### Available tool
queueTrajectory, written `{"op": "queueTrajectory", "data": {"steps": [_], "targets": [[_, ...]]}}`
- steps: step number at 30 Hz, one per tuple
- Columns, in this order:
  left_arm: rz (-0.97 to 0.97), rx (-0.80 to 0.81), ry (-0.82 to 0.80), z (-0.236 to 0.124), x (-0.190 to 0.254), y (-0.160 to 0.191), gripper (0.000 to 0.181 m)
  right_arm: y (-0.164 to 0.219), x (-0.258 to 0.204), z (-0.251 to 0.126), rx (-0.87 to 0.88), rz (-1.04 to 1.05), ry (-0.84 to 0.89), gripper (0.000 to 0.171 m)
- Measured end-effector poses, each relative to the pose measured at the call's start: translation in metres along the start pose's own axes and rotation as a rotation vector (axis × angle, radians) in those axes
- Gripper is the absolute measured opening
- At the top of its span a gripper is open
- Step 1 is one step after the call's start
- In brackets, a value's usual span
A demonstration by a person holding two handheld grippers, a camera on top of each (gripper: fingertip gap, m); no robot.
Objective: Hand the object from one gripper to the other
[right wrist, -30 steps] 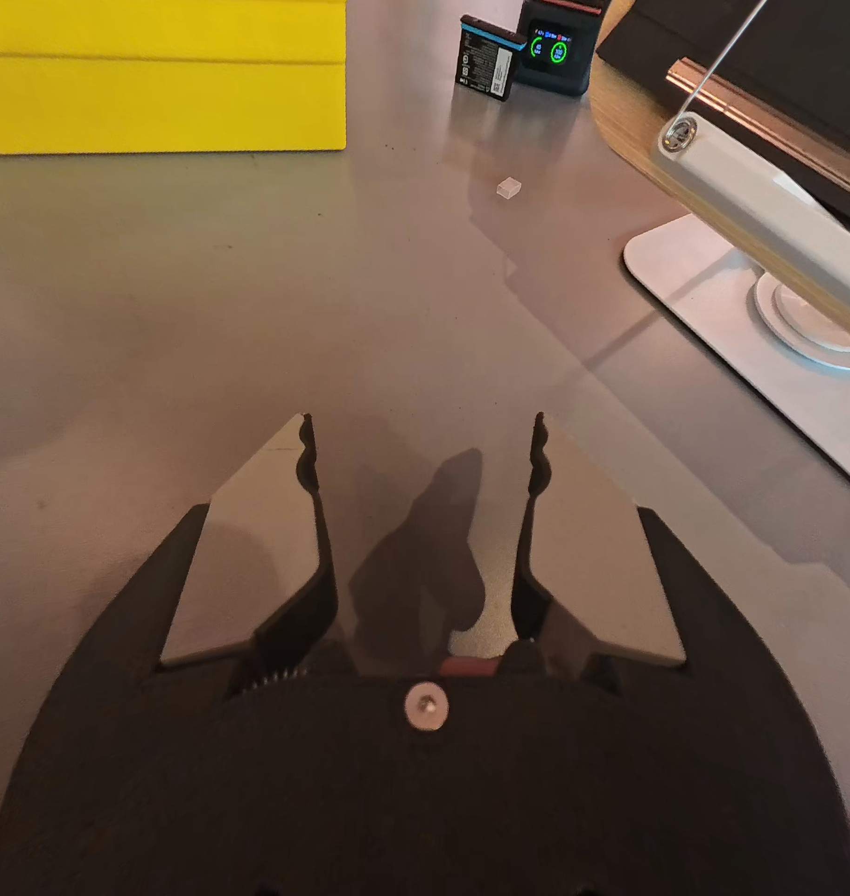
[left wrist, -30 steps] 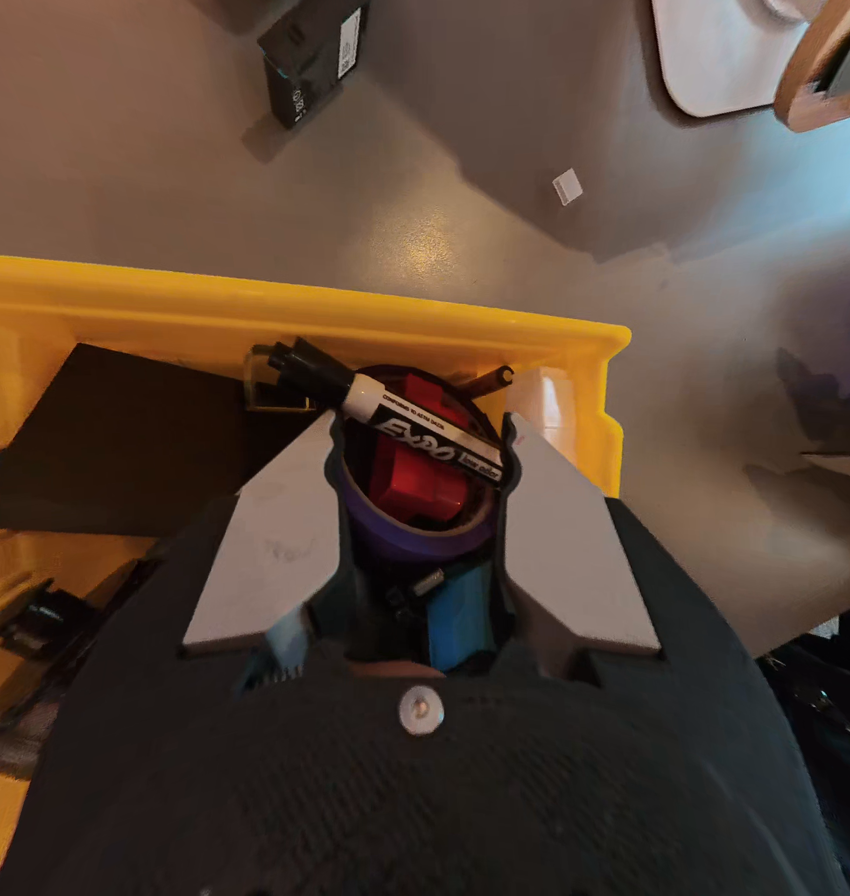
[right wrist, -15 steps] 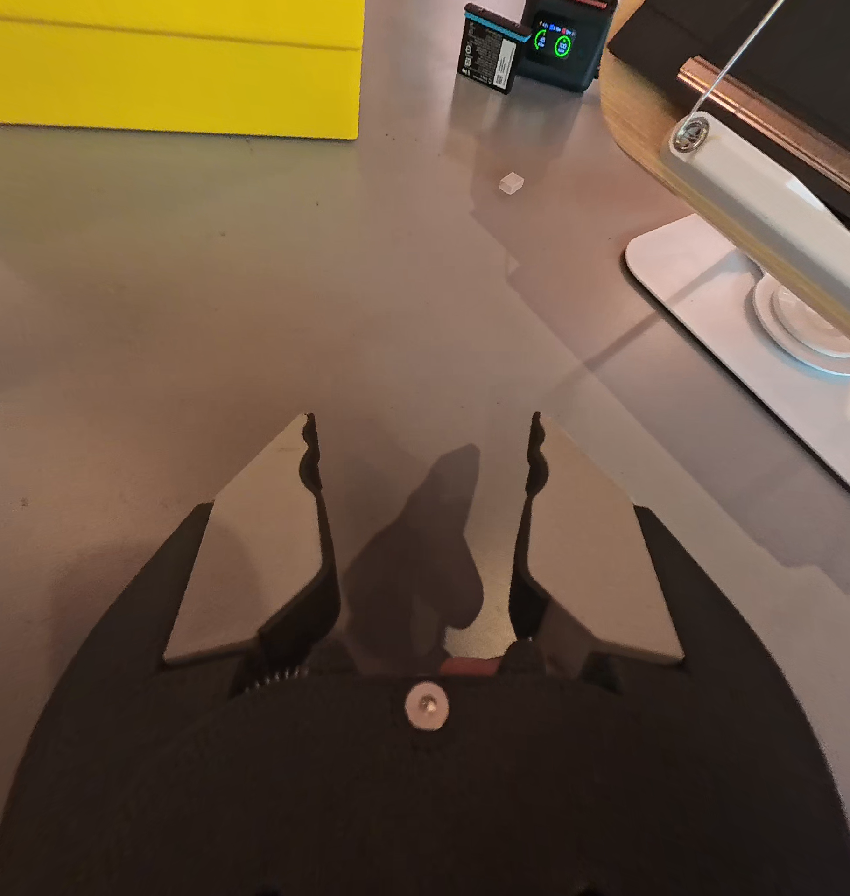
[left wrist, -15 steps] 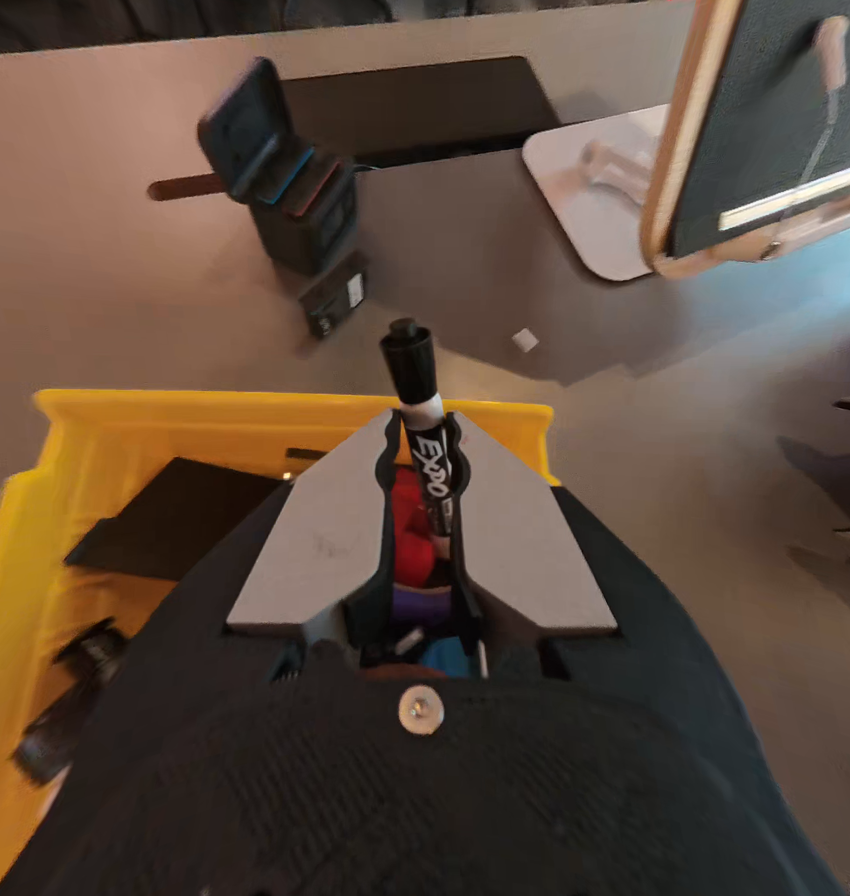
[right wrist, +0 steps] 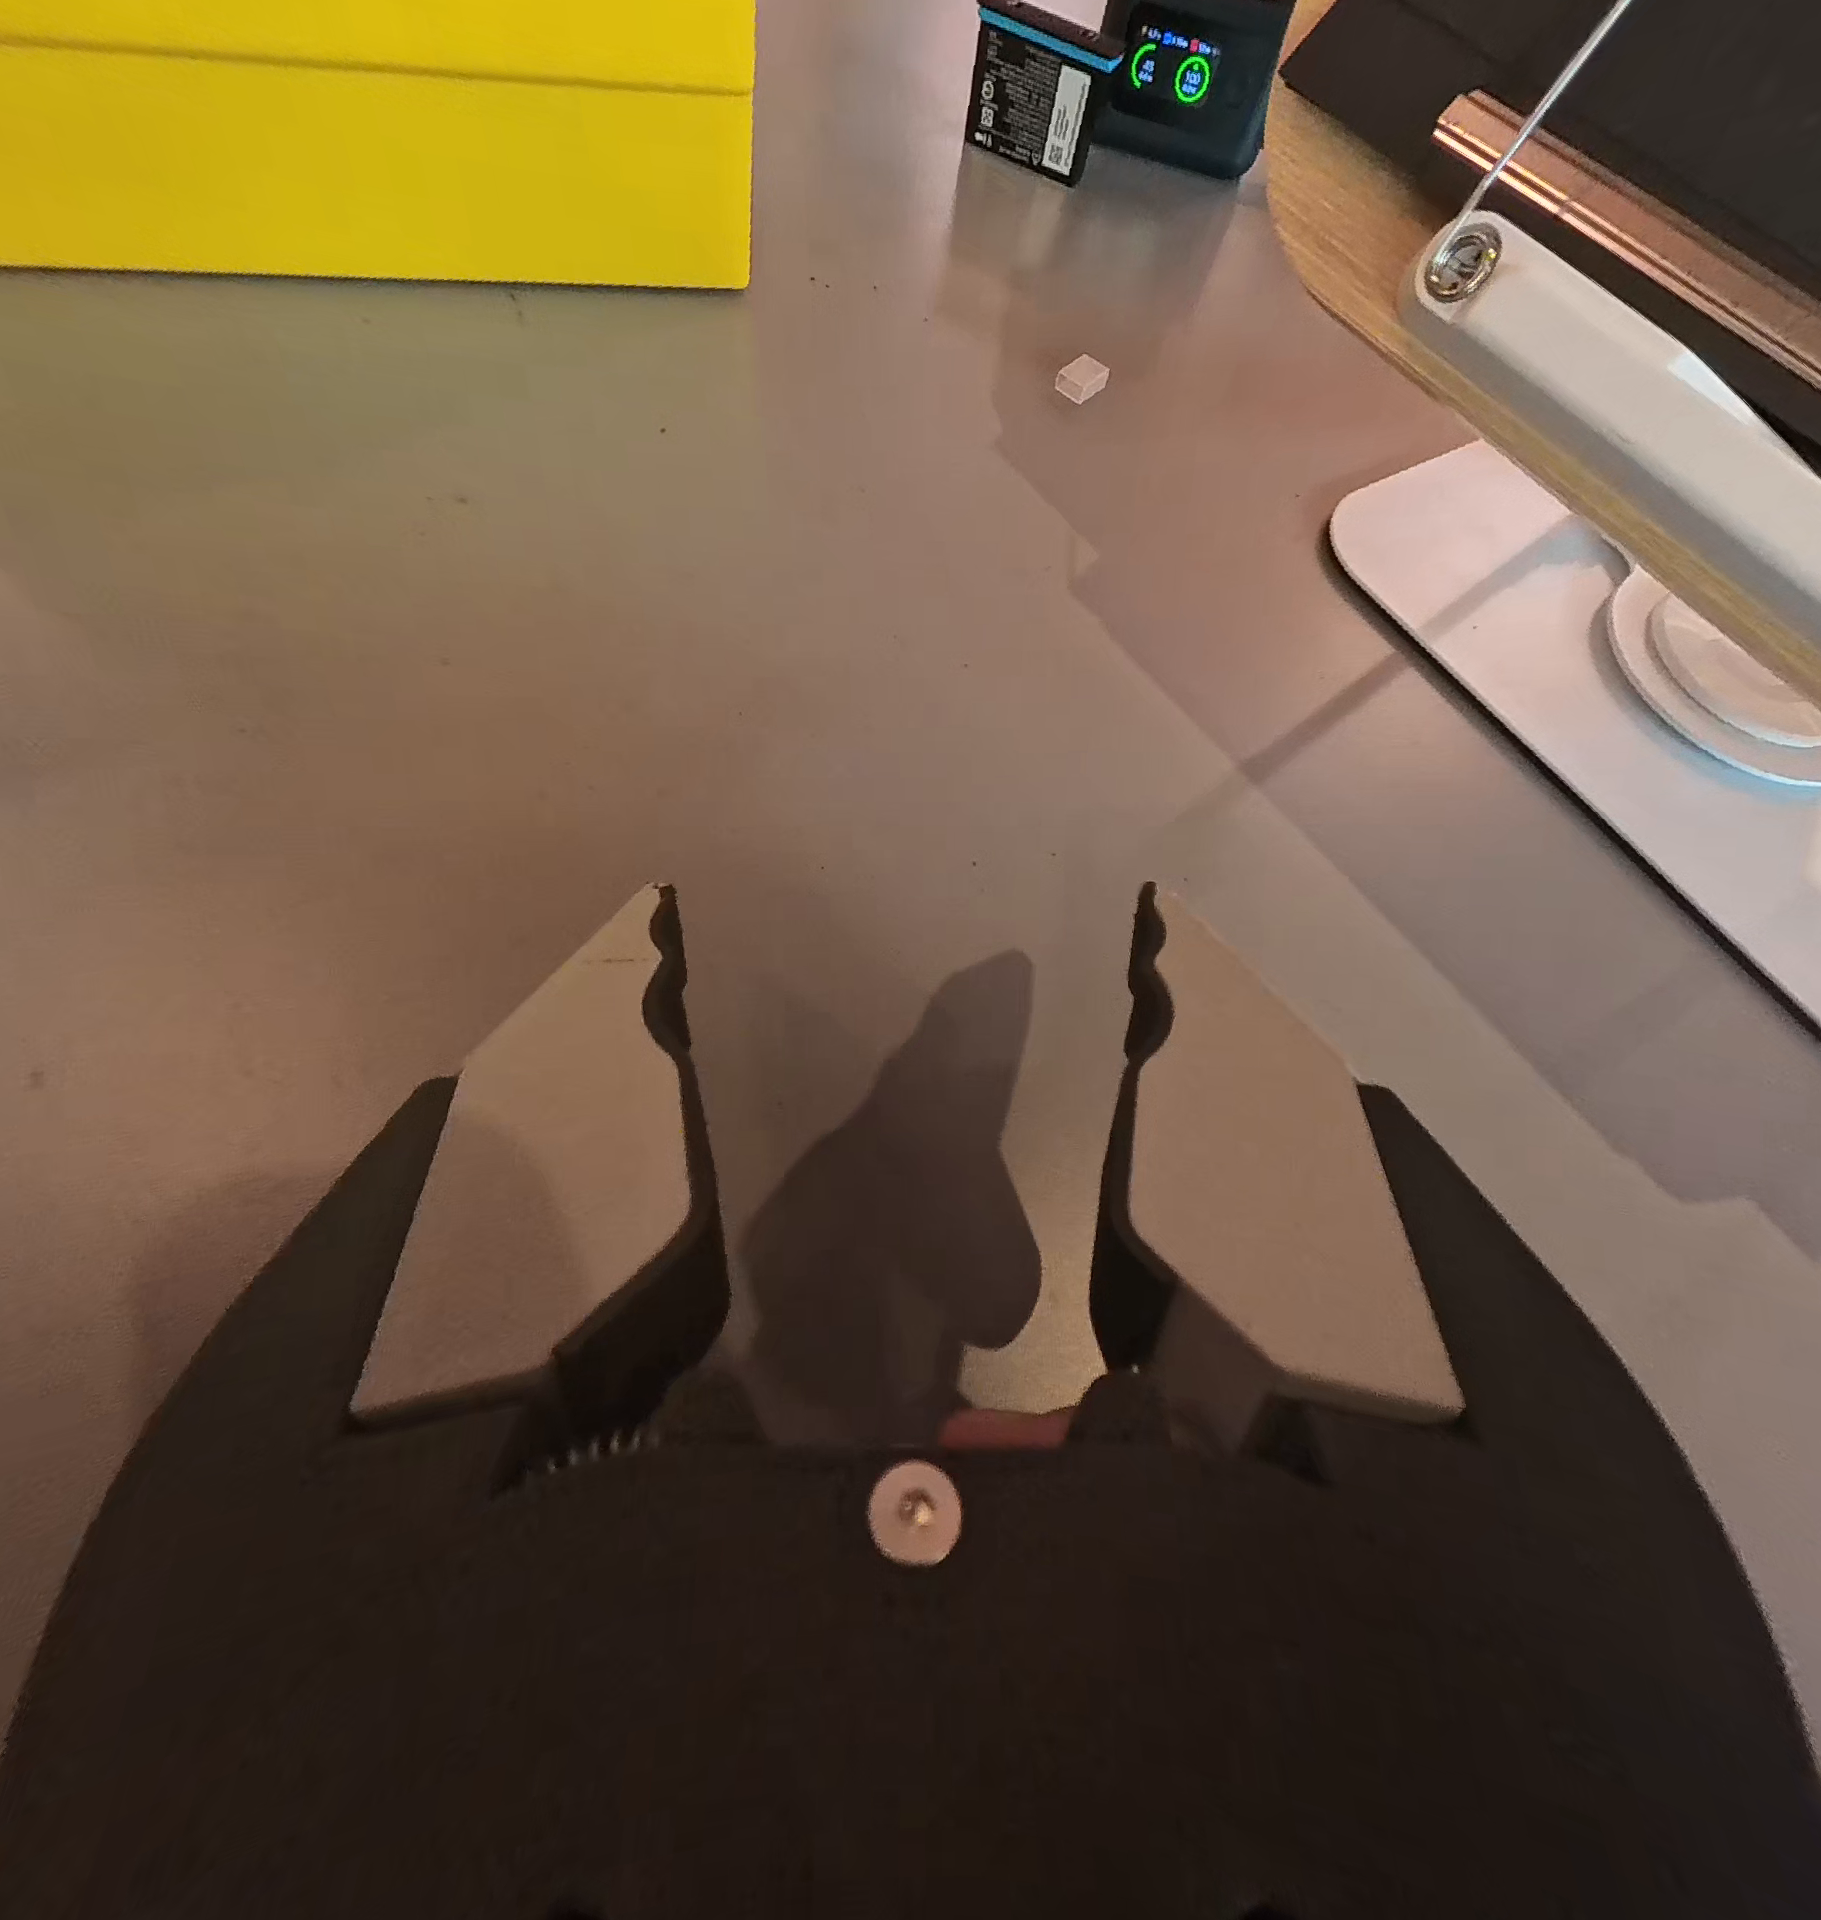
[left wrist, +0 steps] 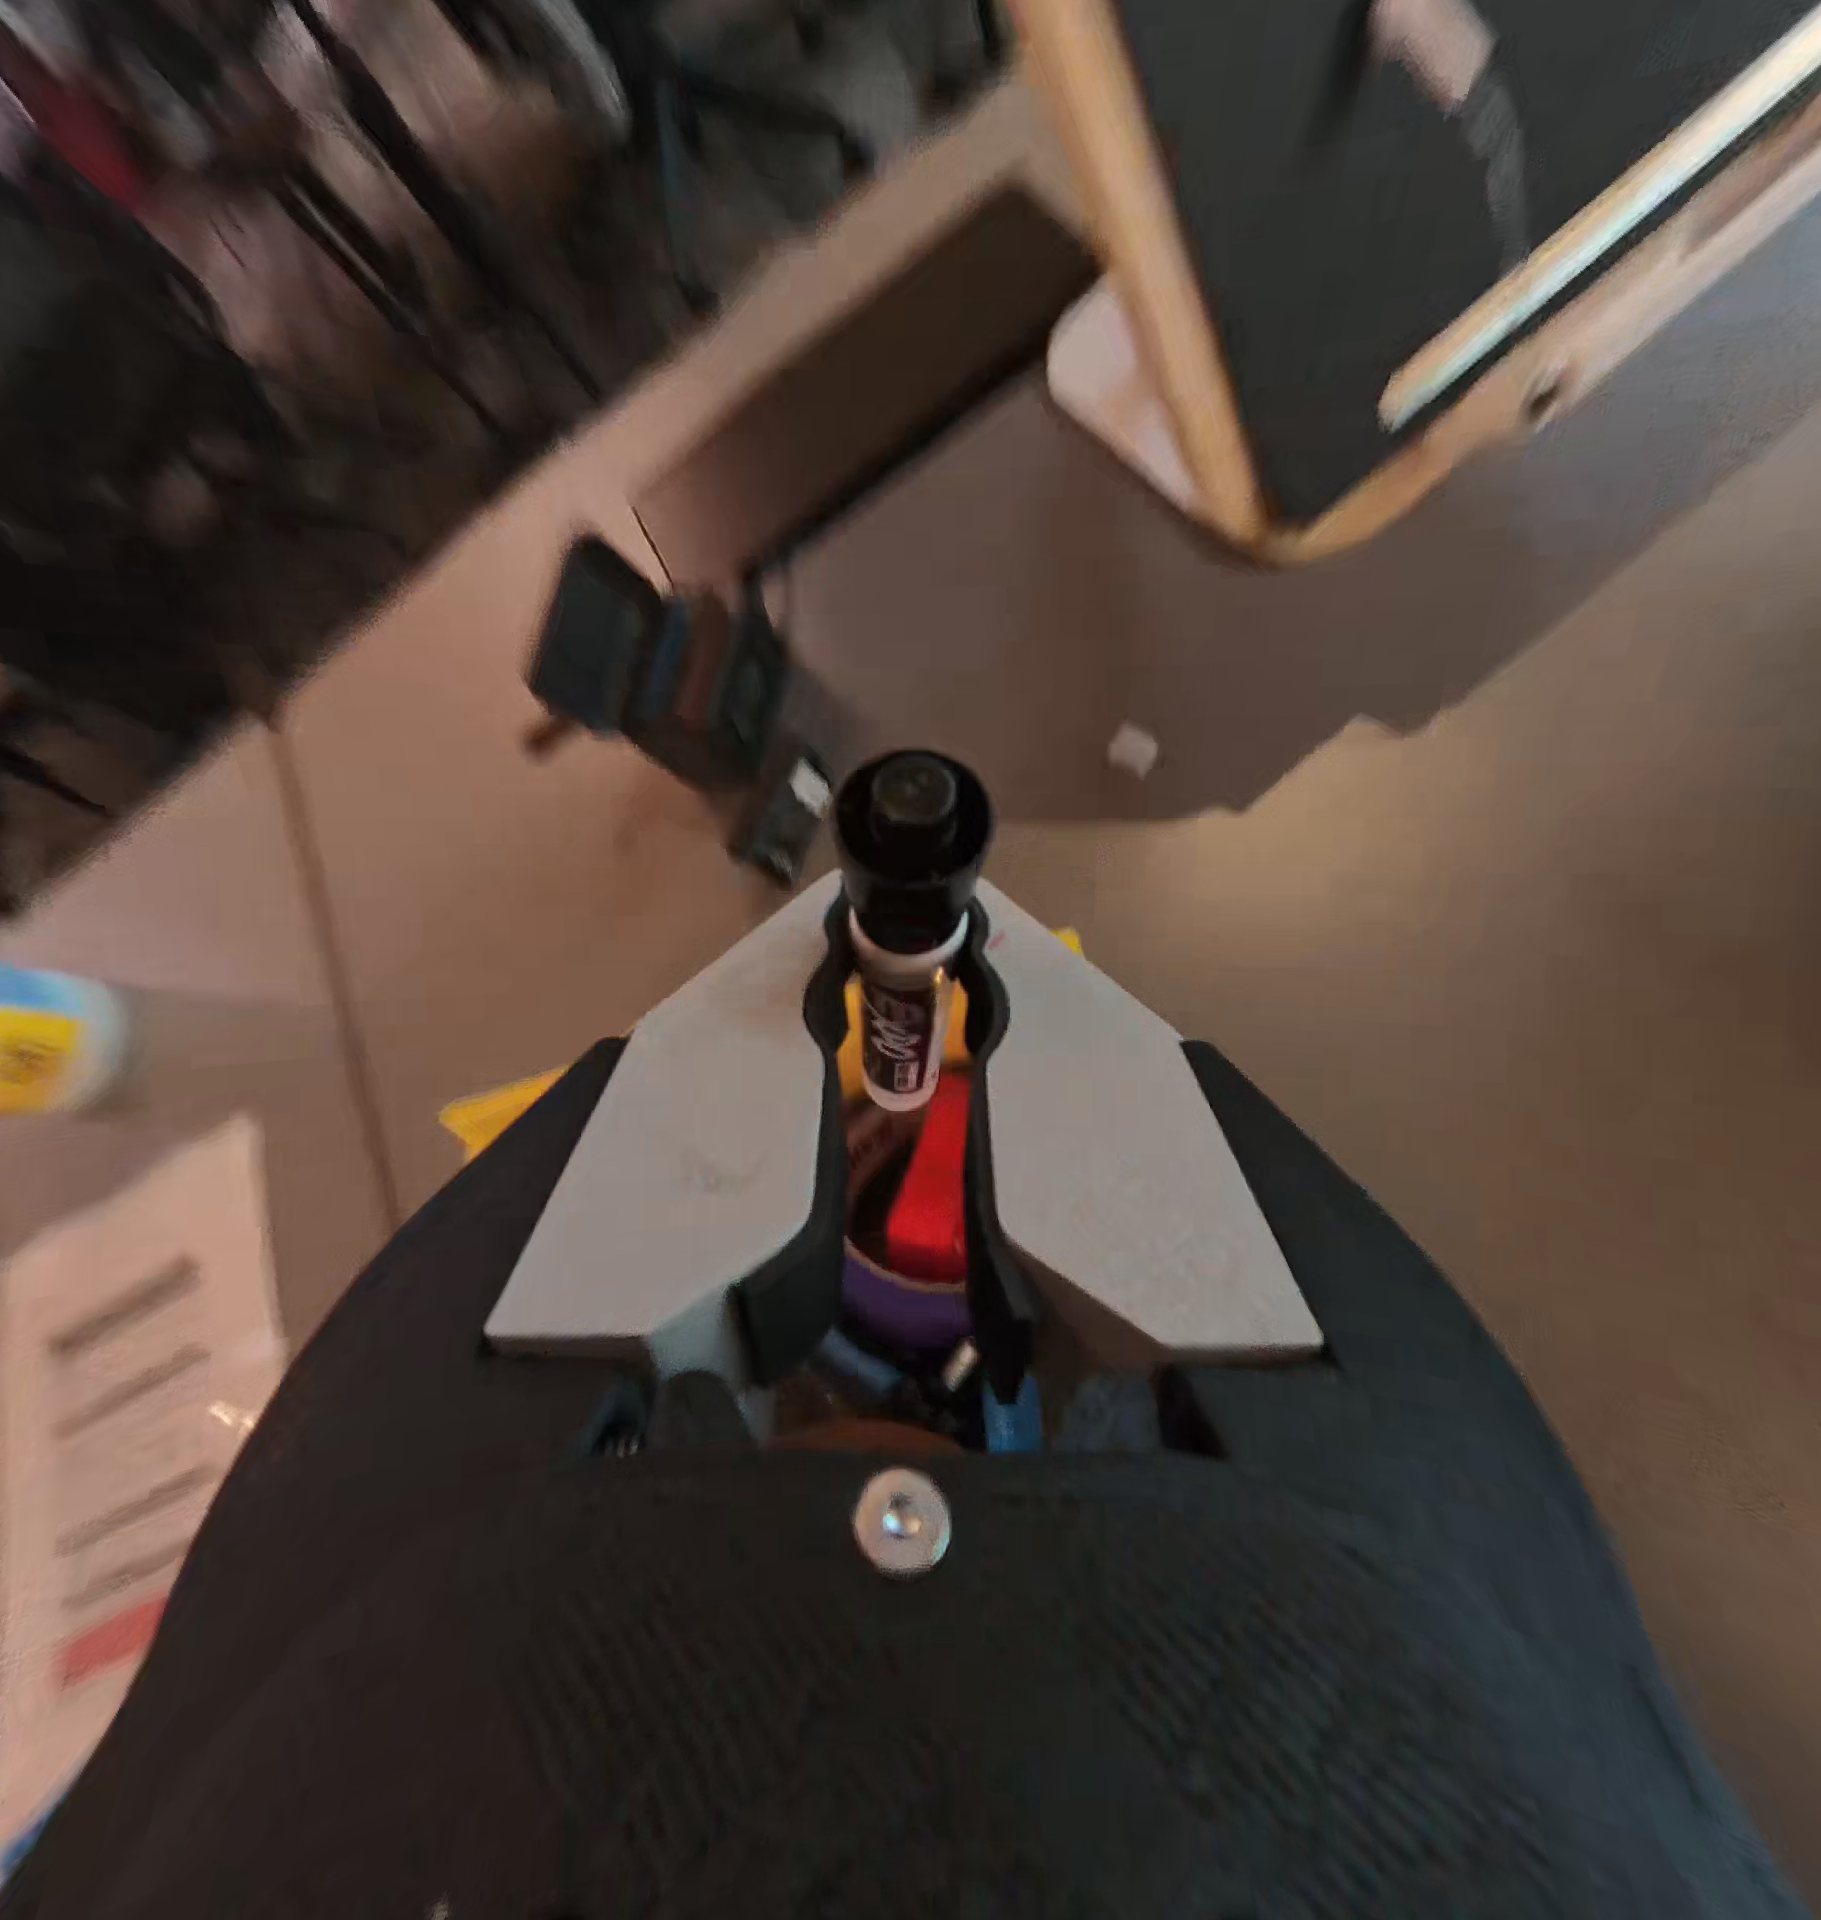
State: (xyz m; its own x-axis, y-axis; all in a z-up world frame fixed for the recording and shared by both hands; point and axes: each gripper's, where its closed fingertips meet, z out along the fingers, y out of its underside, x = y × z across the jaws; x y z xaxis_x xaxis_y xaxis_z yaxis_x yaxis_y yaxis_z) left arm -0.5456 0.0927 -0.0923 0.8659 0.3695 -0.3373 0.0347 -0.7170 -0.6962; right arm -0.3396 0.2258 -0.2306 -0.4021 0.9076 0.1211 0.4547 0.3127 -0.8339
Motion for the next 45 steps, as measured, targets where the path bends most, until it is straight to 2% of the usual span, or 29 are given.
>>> {"op": "queueTrajectory", "data": {"steps": [3, 6, 8, 10, 14, 21, 23, 27, 29, 33, 40, 45], "targets": [[0.097, 0.268, -0.023, -0.045, 0.034, -0.071, 0.016, -0.002, 0.004, -0.001, 0.015, 0.013, 0.006, 0.085], [0.194, 0.488, 0.080, -0.069, 0.110, -0.114, 0.016, -0.007, 0.008, -0.006, 0.052, 0.022, 0.009, 0.085], [0.225, 0.569, 0.174, -0.061, 0.161, -0.122, 0.016, -0.015, 0.016, -0.013, 0.097, 0.029, 0.033, 0.085], [0.227, 0.574, 0.236, -0.033, 0.195, -0.115, 0.016, -0.022, 0.033, -0.025, 0.150, 0.039, 0.109, 0.084], [0.091, 0.617, 0.494, 0.004, 0.236, -0.101, 0.016, -0.019, 0.064, -0.041, 0.148, 0.046, 0.232, 0.088], [-0.104, 0.634, 0.677, 0.033, 0.237, -0.088, 0.016, -0.021, 0.061, -0.029, 0.185, 0.081, 0.175, 0.078], [-0.126, 0.628, 0.664, 0.031, 0.231, -0.086, 0.016, -0.030, 0.060, -0.018, 0.215, 0.091, 0.174, 0.075], [-0.178, 0.634, 0.658, 0.027, 0.224, -0.085, 0.016, -0.035, 0.053, 0.014, 0.153, 0.028, 0.186, 0.072], [-0.193, 0.608, 0.668, 0.030, 0.227, -0.081, 0.016, -0.040, 0.056, 0.023, 0.127, -0.012, 0.225, 0.057], [-0.194, 0.579, 0.660, 0.037, 0.232, -0.076, 0.016, -0.042, 0.048, 0.025, 0.115, -0.071, 0.215, 0.035], [-0.179, 0.570, 0.676, 0.035, 0.241, -0.076, 0.016, -0.043, 0.044, 0.018, 0.135, -0.072, 0.182, 0.029], [-0.183, 0.571, 0.676, 0.036, 0.243, -0.075, 0.016, -0.040, 0.042, 0.017, 0.129, -0.066, 0.152, 0.018]]}}
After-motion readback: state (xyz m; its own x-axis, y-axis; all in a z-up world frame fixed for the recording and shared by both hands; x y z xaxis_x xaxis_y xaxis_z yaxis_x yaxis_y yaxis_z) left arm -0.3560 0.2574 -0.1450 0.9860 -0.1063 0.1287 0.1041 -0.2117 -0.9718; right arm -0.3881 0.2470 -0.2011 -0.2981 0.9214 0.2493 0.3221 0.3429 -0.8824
